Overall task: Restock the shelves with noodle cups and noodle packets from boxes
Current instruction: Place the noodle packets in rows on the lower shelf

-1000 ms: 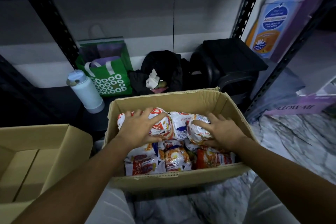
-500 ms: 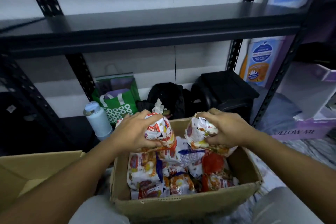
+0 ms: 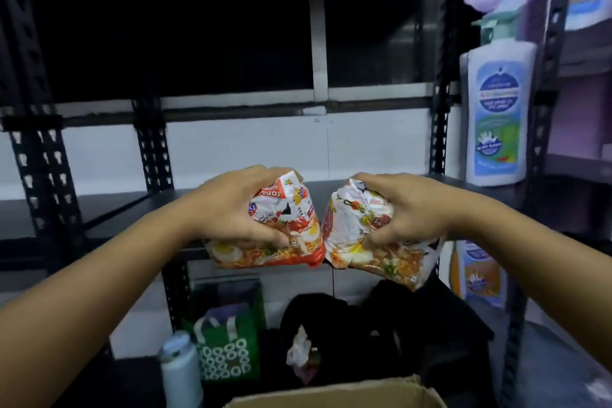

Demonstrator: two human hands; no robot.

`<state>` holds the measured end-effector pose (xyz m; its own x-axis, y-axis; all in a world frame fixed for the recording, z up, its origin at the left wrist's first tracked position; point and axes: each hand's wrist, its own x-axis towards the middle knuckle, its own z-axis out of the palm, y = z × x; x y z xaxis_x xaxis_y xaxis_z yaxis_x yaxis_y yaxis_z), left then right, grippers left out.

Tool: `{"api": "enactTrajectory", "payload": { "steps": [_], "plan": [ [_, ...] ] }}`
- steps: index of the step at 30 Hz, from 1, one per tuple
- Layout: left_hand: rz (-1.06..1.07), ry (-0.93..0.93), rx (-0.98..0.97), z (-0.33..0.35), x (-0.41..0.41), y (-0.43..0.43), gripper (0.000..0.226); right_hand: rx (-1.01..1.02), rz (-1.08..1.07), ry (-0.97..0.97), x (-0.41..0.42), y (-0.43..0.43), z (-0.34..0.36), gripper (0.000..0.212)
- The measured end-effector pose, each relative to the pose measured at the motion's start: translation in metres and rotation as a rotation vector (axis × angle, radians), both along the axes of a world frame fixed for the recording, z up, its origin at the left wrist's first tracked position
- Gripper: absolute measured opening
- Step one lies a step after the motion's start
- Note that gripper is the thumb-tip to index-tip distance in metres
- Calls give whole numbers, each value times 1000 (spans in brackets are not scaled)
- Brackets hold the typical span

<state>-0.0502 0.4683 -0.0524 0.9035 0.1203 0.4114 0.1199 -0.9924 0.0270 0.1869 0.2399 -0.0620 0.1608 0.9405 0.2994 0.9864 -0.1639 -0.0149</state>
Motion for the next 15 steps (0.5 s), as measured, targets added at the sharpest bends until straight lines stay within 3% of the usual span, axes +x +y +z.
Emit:
{"api": "enactTrajectory", "payload": {
  "steps": [8,13,15],
  "plan": [
    [35,-1,-28,69,34,24,106,42,-43,-94,17,56,73,95],
    [188,38,-134,42,71,60,100,78,-67,-146,31,103,53,101],
    [287,83,-24,26,81,70,98,89,-111,-271,35,114,36,95]
  ]
}}
